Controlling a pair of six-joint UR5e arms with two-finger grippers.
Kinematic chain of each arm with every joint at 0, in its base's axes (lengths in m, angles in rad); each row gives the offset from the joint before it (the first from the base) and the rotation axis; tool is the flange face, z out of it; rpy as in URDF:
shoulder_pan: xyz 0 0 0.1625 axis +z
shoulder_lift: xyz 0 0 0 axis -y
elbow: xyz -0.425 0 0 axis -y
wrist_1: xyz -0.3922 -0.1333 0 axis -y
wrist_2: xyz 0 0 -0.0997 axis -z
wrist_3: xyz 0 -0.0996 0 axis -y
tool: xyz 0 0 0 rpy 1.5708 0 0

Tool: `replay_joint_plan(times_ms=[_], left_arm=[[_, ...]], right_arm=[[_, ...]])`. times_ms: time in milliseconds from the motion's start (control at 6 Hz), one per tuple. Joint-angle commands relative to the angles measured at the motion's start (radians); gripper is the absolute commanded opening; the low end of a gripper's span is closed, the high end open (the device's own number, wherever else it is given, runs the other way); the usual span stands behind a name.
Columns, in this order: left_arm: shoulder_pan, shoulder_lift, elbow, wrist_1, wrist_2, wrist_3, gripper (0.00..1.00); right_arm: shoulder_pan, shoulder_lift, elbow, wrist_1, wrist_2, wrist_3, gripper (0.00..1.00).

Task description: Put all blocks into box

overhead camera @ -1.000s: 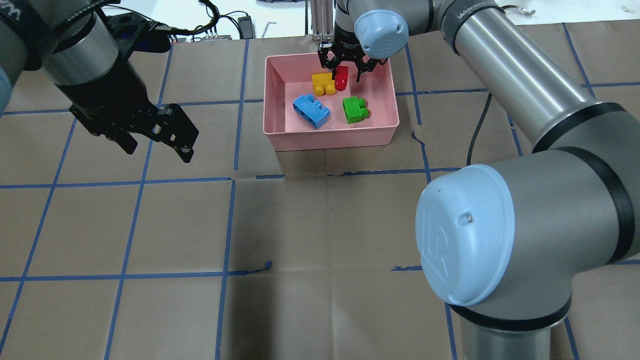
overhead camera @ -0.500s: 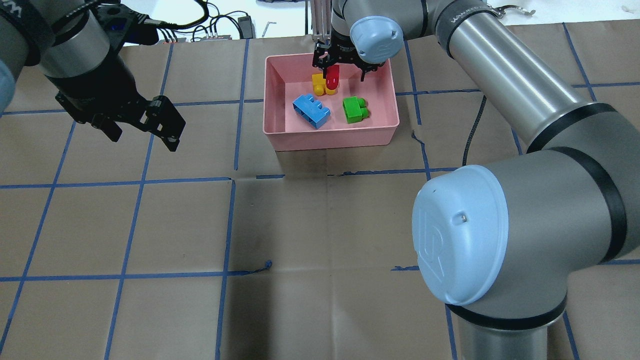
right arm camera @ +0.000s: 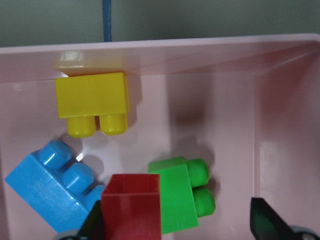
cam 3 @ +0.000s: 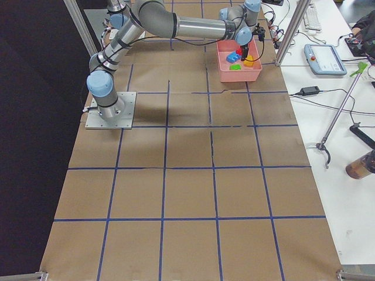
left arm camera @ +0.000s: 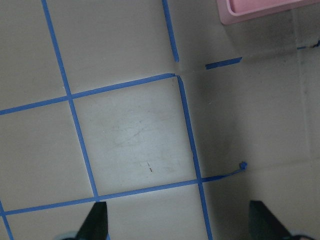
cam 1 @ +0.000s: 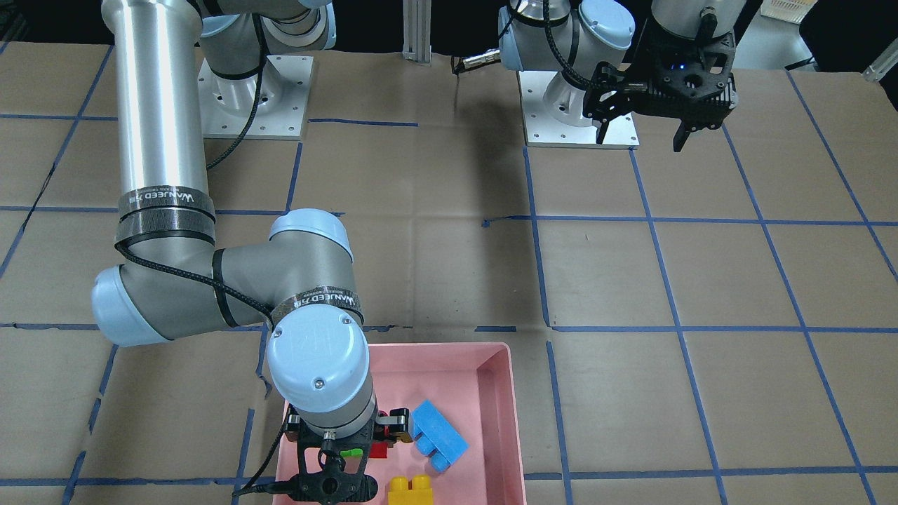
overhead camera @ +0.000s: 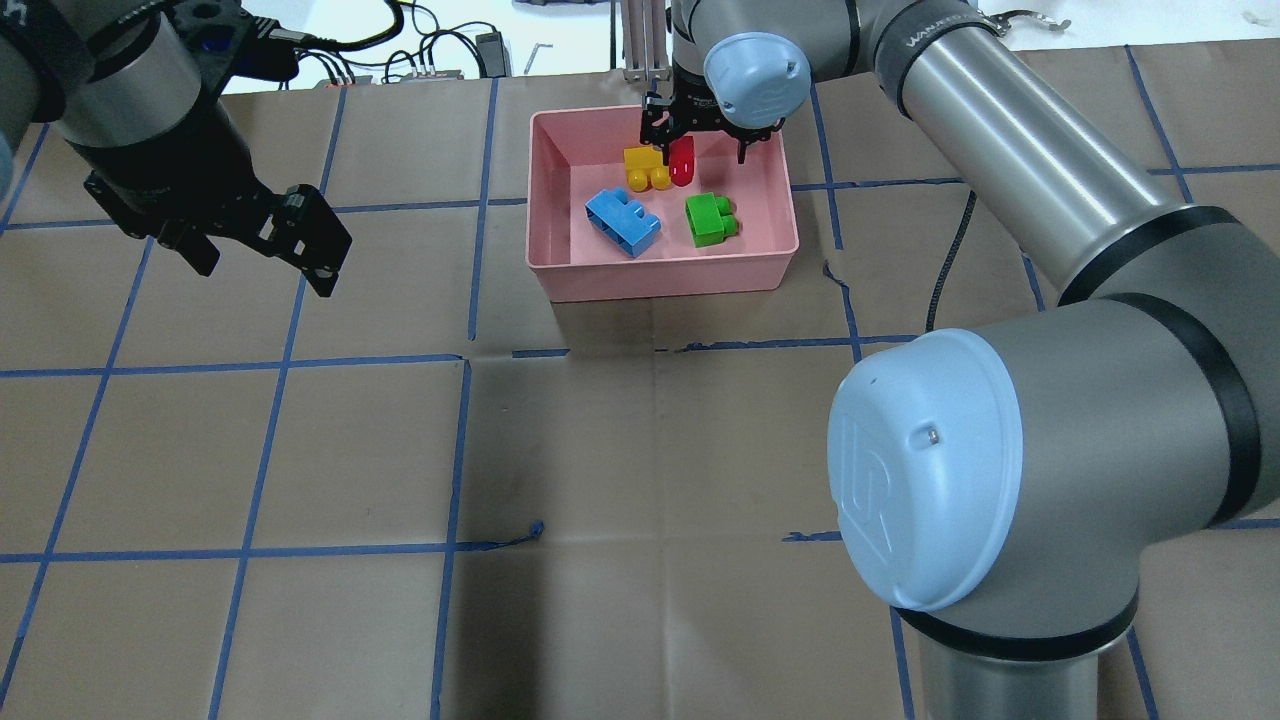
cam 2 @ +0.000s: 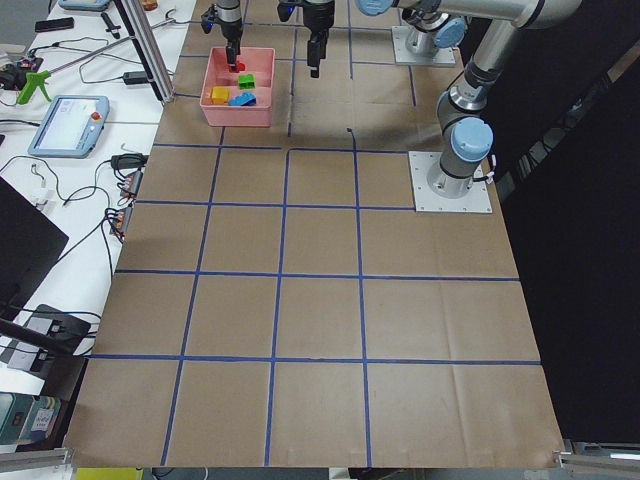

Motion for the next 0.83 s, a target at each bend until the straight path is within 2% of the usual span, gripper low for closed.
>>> replay_joint_plan(times_ms=[0, 333, 500, 667], left_arm=[[0.0, 0.001, -0.002, -0.007, 0.003, -0.005, 1.0], [0.0, -0.009, -0.002, -0.005, -0.012, -0.092, 1.0], [0.0, -0.016, -0.005, 0.002, -0.014, -0.092, 1.0], [0.0, -0.016, -0.015, 0.03, -0.016, -0.079, 1.0]], right_arm=[[0.0, -0.001, -0.003, -0.012, -0.063, -0.078, 1.0], [0.003, -0.01, 0.0, -0.013, -0.082, -0.105, 1.0], [0.002, -0.012, 0.006, -0.003, -0.054, 0.03, 0.99], [-0.001, -0.015, 0.005, -0.006, 0.025, 0.187, 0.99]])
